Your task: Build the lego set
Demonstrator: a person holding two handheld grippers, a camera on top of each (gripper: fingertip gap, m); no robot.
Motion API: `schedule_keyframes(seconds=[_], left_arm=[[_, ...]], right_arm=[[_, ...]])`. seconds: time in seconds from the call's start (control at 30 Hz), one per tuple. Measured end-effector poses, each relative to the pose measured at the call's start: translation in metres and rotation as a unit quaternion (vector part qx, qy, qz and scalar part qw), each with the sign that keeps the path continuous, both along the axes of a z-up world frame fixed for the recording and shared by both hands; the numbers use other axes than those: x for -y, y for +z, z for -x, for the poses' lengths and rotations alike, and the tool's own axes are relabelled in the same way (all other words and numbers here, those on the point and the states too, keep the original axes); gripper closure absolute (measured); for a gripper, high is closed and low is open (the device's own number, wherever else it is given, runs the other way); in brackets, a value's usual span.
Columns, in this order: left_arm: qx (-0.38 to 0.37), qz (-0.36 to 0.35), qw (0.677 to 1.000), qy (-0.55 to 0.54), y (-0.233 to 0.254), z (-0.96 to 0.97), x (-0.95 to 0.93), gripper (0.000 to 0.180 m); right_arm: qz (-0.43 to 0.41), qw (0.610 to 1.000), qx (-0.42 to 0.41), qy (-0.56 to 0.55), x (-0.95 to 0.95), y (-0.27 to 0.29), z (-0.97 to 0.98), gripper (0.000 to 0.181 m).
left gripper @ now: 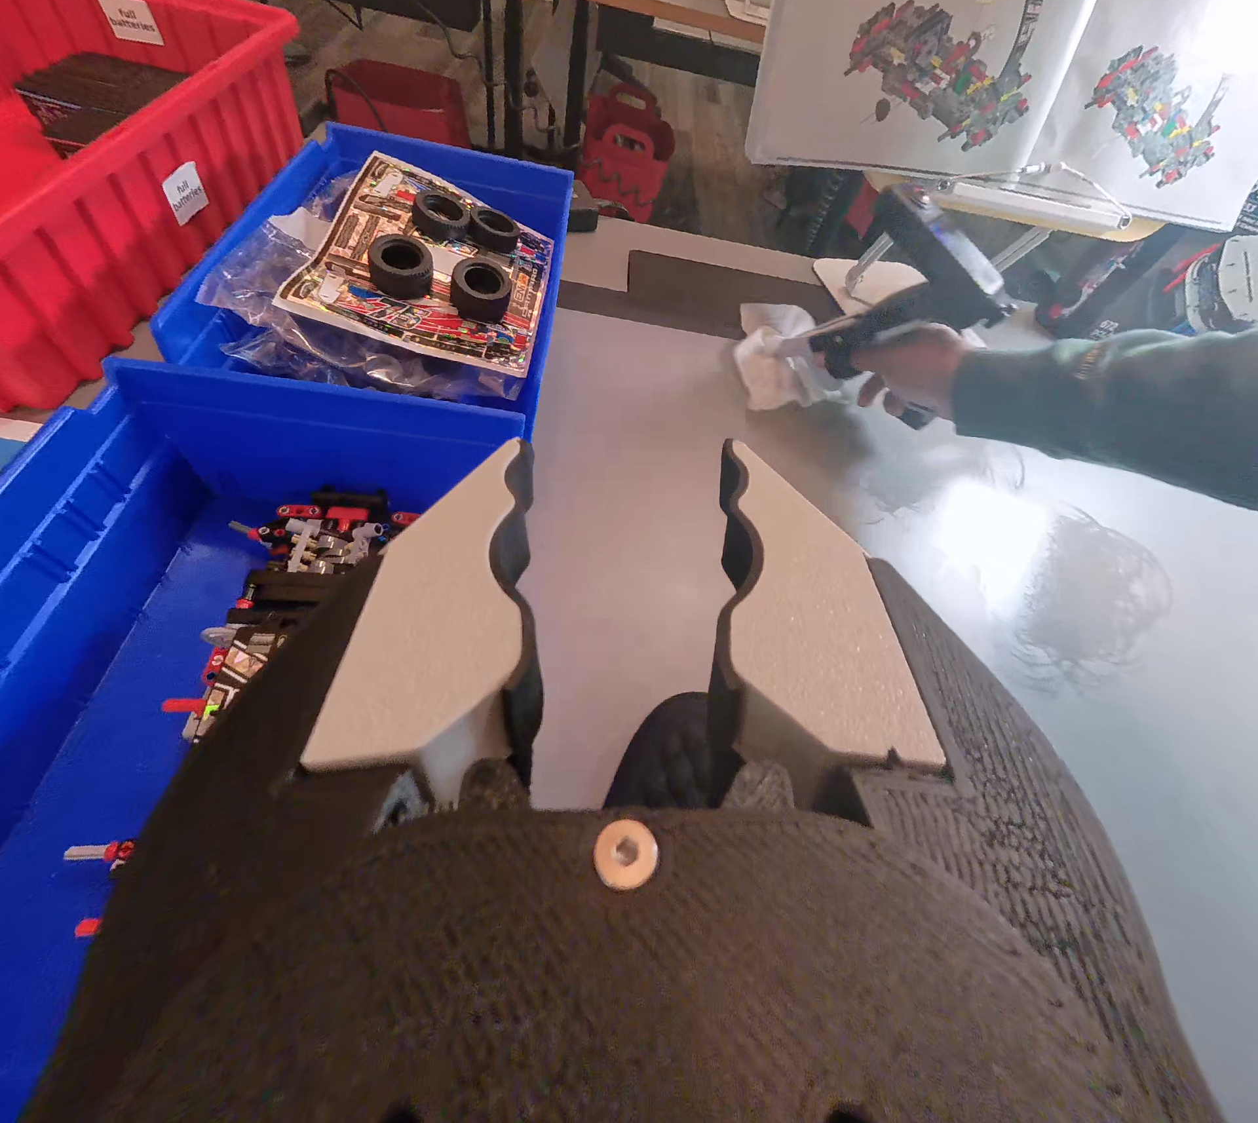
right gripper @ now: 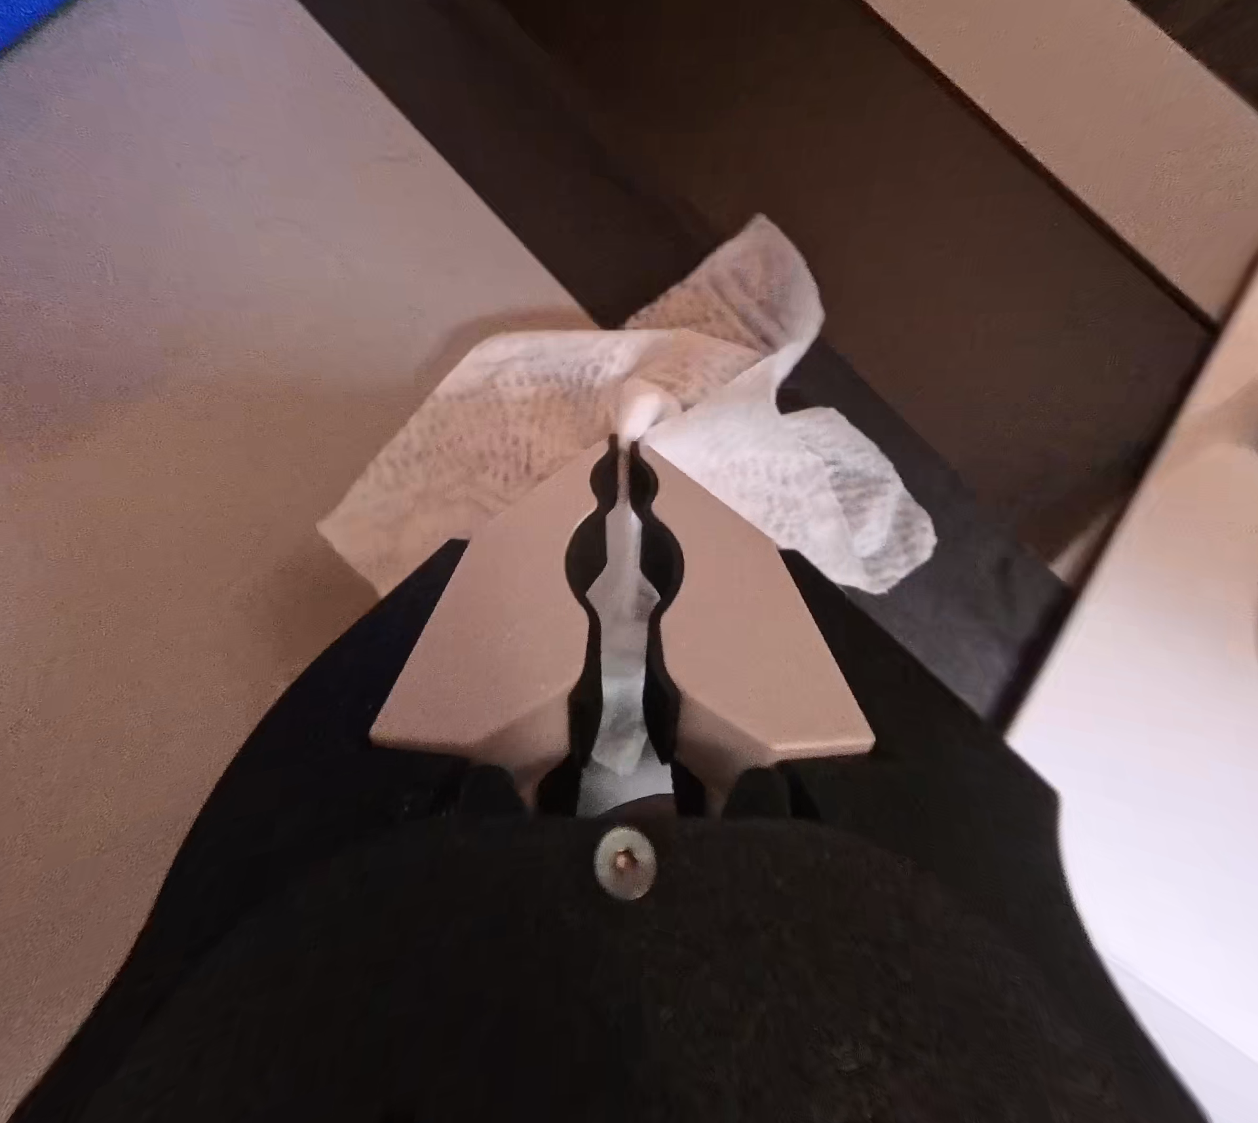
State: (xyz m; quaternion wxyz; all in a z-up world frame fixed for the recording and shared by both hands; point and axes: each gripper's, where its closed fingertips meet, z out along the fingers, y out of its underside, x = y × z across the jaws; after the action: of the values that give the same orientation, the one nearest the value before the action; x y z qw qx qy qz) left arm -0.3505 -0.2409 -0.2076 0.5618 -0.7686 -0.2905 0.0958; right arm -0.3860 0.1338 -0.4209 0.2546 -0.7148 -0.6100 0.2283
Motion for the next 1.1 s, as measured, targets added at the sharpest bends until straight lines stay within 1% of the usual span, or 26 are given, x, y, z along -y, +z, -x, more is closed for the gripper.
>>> schedule_keyframes(seconds=[0.13,0.2,0.3,0.4,0.47,0.6,0.67,0.77,0.83,0.9,0.97,1.0,1.1], left_arm=[[-0.003,-0.002,1.0,0.0,0.001,0.002,-0.004,0.126],[0.001,-0.01,1.0,0.007,0.0,0.004,-0.005,0.126],[0.005,-0.012,1.0,0.009,-0.003,0.005,-0.002,0.126],[0.006,-0.003,1.0,0.007,-0.008,0.004,0.003,0.126],[0.007,-0.001,1.0,0.007,-0.007,0.005,0.006,0.126],[0.001,0.0,1.0,0.001,-0.006,0.008,0.003,0.126],[0.001,-0.011,1.0,0.009,-0.003,0.013,0.003,0.126],[0.003,-0.019,1.0,0.017,-0.004,0.017,0.007,0.127],[0.005,-0.016,1.0,0.015,-0.008,0.016,0.011,0.127],[0.008,-0.01,1.0,0.014,-0.01,0.015,0.016,0.127],[0.009,-0.006,1.0,0.01,-0.011,0.014,0.02,0.127],[0.009,-0.005,1.0,0.008,-0.011,0.015,0.021,0.126],[0.001,-0.001,1.0,0.001,-0.012,0.017,0.023,0.126]], right_arm=[[-0.001,0.996,0.0,0.084,0.07,0.0,-0.001,0.181],[-0.015,0.994,0.005,0.105,0.079,0.0,-0.023,0.181],[-0.024,0.998,0.01,0.057,0.033,0.0,-0.036,0.181],[-0.017,1.0,0.008,0.006,-0.007,0.0,-0.005,0.181],[-0.007,1.0,0.003,0.011,0.005,0.0,0.022,0.181],[-0.001,0.993,0.001,0.114,0.092,0.001,0.034,0.181],[0.001,0.992,-0.001,0.129,0.105,0.001,0.016,0.181],[-0.013,0.996,0.003,0.088,0.059,0.001,0.01,0.181],[-0.005,0.999,0.003,0.048,0.028,0.0,0.032,0.181],[-0.002,0.999,-0.002,0.048,0.029,0.001,0.064,0.181],[0.004,0.995,-0.003,0.096,0.068,0.001,0.085,0.181],[-0.006,0.991,-0.003,0.131,0.092,0.001,0.085,0.181],[-0.015,0.98,-0.004,0.2,0.141,0.001,0.055,0.181]])
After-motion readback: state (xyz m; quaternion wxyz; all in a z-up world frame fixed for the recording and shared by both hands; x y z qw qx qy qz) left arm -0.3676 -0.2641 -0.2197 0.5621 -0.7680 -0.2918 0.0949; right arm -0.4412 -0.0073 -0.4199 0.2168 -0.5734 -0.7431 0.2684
